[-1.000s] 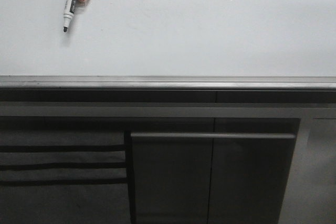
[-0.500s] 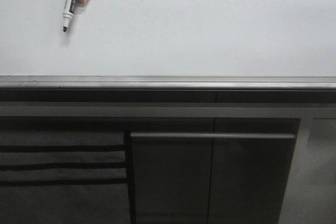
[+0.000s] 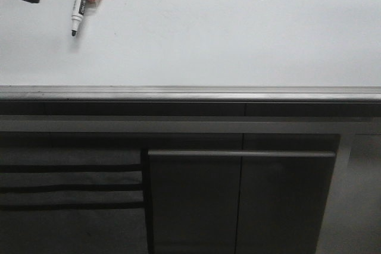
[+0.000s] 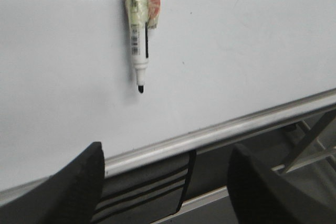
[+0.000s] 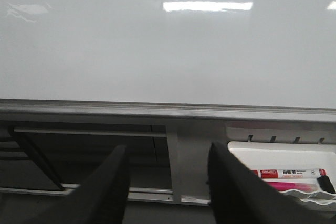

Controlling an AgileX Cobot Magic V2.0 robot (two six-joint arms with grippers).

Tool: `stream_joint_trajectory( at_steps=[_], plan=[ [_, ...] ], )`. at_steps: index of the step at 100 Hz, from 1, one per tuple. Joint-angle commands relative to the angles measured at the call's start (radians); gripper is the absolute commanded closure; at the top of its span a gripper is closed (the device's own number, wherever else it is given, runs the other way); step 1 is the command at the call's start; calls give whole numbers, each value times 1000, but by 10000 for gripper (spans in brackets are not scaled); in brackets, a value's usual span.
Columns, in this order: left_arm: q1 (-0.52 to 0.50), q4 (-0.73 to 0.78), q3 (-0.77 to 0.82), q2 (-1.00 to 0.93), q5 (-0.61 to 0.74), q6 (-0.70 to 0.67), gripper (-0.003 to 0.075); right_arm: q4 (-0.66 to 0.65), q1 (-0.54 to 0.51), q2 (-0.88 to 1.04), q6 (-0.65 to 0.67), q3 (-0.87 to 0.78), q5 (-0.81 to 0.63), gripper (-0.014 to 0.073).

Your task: Write number 0 on whiteboard

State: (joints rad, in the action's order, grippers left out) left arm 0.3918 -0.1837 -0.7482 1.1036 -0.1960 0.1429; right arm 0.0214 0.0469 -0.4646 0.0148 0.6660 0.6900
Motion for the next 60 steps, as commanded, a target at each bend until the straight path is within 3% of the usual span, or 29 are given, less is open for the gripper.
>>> stream_joint_trajectory(
  at_steps=[1,35,60],
  plan=[
    [11,8,-72,61,119,2,261,-4,-7,-15,-9,34,-81,284],
    [-33,39,-270,289,126,2,261,-4,-7,-15,-15,34,-75,284],
    [-52,46,-322,370,127,0,295,-4,-7,-15,-15,34,-73,284]
  ],
)
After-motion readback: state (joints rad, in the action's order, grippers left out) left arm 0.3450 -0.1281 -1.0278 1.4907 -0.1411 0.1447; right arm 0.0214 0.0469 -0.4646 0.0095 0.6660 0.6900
